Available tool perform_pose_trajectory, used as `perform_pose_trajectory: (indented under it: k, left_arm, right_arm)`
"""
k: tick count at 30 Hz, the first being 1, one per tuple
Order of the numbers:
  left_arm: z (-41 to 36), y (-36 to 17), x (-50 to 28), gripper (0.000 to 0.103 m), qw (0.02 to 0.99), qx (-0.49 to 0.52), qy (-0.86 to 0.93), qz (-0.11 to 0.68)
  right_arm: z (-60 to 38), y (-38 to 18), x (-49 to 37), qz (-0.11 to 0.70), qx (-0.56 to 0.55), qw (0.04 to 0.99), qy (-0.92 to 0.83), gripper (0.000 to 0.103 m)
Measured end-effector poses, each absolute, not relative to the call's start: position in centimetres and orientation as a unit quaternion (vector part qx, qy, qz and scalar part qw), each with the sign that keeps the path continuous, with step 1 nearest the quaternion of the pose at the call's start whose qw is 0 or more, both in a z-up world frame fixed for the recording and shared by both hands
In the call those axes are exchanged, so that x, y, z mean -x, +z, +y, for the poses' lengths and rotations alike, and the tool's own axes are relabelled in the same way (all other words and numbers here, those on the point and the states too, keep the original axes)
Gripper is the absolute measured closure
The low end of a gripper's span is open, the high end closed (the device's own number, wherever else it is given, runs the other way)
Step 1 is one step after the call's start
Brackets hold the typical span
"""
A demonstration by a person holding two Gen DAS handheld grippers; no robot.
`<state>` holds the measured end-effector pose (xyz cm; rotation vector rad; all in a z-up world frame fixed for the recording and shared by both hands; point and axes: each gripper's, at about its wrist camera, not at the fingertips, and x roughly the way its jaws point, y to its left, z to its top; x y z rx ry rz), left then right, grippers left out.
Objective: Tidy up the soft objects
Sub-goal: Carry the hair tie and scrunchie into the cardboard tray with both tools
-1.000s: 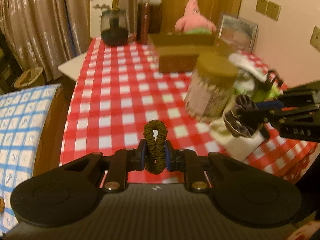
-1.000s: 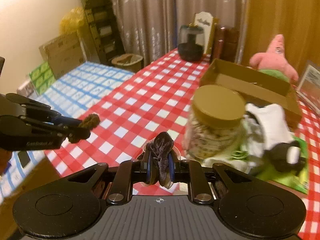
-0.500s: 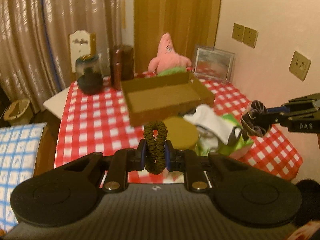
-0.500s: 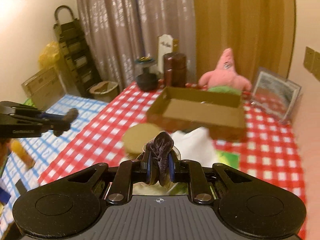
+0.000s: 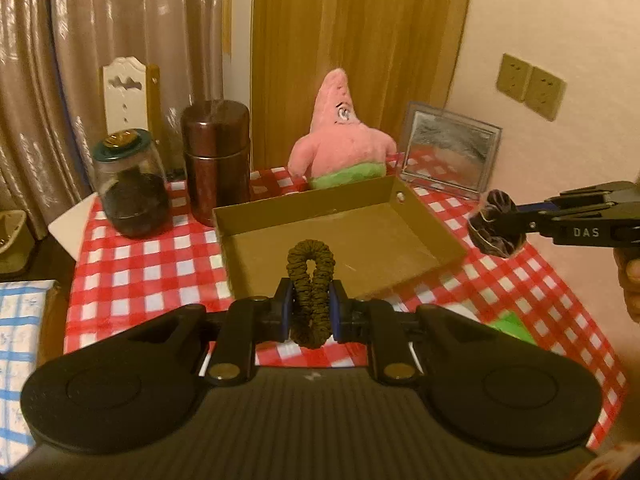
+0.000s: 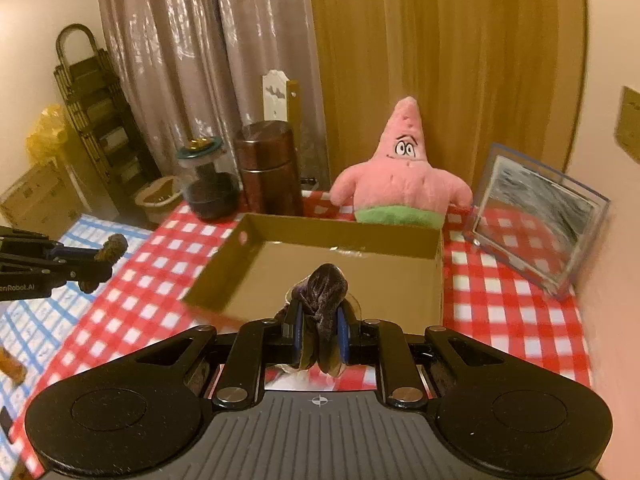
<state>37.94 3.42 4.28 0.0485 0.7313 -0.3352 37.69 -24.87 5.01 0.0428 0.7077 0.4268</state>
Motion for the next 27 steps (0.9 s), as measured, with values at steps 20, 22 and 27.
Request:
perform_pose_trajectory:
  k: [20, 22, 27]
  left_arm:
    - [1.7, -4.7, -49.9, 0.057, 0.903, -0.028, -0.159, 0.399]
    - [1.7, -4.8, -50.2, 0.048, 0.904, -0.026, -0.152, 0.399]
    - [2.0, -4.4, -50.1, 0.041, 0.908, -0.026, -0.144, 0.393]
  right_arm:
    - [-24.0, -3.3, -50.3, 0.387, -0.047, 0.902, 0.186, 0.073]
    - [-24.0, -3.5, -50.9, 0.387, -0.055, 0.902, 0.186, 0.041]
    - [-24.2, -3.4, -51.1, 0.371, -0.067, 0.907, 0.187, 0.039]
